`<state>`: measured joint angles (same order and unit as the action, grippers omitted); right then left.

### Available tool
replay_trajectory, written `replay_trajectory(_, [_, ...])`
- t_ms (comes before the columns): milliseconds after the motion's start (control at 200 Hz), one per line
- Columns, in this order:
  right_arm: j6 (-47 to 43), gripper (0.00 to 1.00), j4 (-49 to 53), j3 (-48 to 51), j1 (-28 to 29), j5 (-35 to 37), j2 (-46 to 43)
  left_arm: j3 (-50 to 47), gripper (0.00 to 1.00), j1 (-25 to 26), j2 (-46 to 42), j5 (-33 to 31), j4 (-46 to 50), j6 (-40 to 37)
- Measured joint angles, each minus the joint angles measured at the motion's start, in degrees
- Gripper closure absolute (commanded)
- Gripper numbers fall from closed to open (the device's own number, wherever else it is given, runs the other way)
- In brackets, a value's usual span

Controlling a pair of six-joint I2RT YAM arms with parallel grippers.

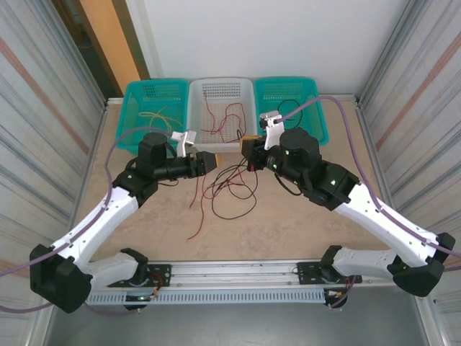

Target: Untangle the cables

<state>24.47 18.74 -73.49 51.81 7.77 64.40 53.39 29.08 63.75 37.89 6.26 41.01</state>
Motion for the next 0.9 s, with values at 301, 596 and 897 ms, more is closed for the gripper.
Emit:
replay_trajectory(301, [-0.20,1.00,-1.86,0.00,1.11,-3.43,0.00,3.74,0.20,3.26,3.56,-1.44,-0.31,-2.51])
replay_trajectory(596, [-1.22,1.00,-3.37,-1.66,1.44,-4.83,0.00,3.72,0.22,4.98,8.98,-2.19,-0.17,-3.56])
replay_trajectory(897, [-3.04,1.00,-3.80,-4.02,1.44,-4.57,0.00,2.69,0.34,5.55,11.47,-3.30,-0.04,-4.85])
